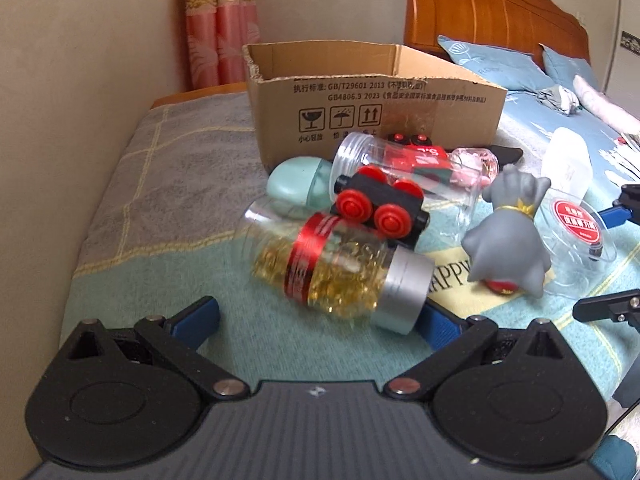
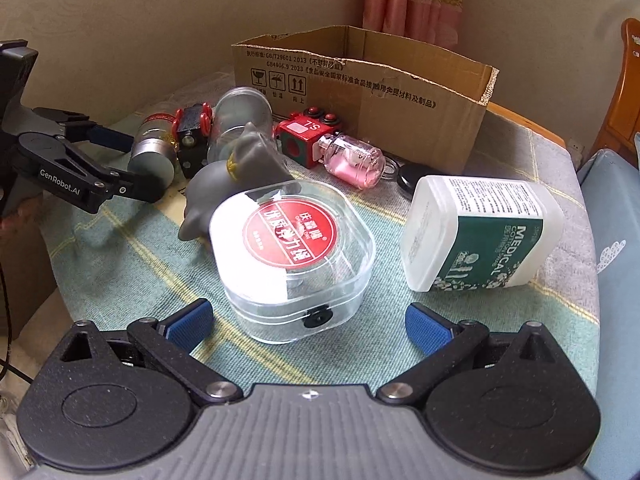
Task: Organize rigid objects
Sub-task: 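Reach both tools toward the clear capsule bottle and clear round container, then grasp the capsule bottle with left tool while right tool grasps the round container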
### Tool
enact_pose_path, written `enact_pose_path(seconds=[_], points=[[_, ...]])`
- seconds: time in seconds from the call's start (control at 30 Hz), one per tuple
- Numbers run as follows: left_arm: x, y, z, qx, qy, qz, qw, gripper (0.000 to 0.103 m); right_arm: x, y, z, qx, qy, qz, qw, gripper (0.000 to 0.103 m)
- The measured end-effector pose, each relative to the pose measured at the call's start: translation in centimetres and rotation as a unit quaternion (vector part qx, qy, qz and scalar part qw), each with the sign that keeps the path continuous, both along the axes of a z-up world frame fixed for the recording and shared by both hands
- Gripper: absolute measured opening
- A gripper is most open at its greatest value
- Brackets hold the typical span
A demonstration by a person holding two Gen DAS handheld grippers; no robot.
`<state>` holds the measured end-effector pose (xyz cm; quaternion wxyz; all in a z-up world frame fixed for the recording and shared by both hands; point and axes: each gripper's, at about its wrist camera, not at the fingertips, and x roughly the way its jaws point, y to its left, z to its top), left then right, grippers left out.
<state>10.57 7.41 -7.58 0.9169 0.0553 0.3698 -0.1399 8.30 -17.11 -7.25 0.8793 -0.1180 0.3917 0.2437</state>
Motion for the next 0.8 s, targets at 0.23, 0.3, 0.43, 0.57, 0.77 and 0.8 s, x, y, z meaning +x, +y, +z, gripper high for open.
enact_pose_path(seconds=[0.23, 0.3, 0.43, 0.57, 0.77, 0.8], points=[[1.8, -0.6, 0.0, 0.013, -0.014, -0.024, 0.9995, 0.103, 1.5, 0.4, 0.1, -0.003, 0.002, 0.029, 1.0, 0.103], [2.0, -0.9, 0.0, 0.019, -0.016, -0.026, 0.9993, 0.103, 1.6, 0.7, 0.2, -0.005, 0.003, 0.036, 0.999, 0.103], [1.7, -1.5, 0.2, 0.043, -0.027, -0.037, 0.998, 0.102, 1.6, 0.9, 0.3, -0.008, -0.001, 0.049, 0.999, 0.103], [1.3, -1.7, 0.6, 0.045, -0.03, -0.047, 0.9975, 0.101, 1.5, 1.2, 0.6, -0.015, -0.006, 0.062, 0.998, 0.102], [1.4, -1.7, 0.8, 0.041, -0.031, -0.044, 0.9977, 0.1, 1.6, 1.9, 0.9, -0.032, -0.019, 0.089, 0.995, 0.097], [1.4, -1.7, 0.8, 0.042, -0.031, -0.044, 0.9977, 0.1, 1.7, 1.9, 0.9, -0.033, -0.019, 0.092, 0.995, 0.096]])
